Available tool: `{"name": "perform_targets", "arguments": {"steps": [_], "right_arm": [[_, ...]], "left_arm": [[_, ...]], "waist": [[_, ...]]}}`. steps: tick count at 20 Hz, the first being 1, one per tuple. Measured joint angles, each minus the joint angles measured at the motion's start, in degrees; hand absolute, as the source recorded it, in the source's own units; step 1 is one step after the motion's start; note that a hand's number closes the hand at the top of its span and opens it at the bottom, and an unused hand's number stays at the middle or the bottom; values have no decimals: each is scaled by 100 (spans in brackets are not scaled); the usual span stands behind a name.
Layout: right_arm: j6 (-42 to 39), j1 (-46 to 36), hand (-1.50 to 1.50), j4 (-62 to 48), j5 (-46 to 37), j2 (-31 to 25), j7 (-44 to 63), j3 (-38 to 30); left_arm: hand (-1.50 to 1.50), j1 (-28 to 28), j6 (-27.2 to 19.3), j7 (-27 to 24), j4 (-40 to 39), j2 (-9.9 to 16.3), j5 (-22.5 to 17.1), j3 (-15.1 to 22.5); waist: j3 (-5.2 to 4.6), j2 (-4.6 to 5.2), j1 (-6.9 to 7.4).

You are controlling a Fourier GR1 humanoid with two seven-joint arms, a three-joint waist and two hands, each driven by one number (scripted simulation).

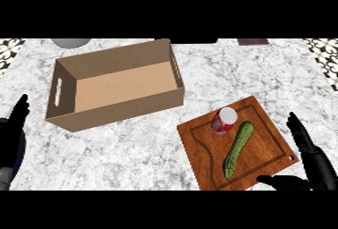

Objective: Pick the squash from the cutting board and place it in the cardboard box

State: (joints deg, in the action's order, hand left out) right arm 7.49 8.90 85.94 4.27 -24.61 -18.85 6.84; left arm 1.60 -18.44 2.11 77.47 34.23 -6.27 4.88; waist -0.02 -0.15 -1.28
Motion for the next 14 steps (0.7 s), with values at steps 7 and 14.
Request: {"name": "perform_targets", "arguments": {"steps": [7, 14], "right_arm": [[-198, 481, -150, -452, -190, -20, -1680, -270], [-165, 346, -150, -171, -1366, -985, -662, -18]], "left_arm": [[0, 253, 69, -67, -275, -119, 270, 1], [0, 428, 195, -48, -391, -107, 336, -46]], "waist": [[5, 12, 64], [-8, 17, 127]]}}
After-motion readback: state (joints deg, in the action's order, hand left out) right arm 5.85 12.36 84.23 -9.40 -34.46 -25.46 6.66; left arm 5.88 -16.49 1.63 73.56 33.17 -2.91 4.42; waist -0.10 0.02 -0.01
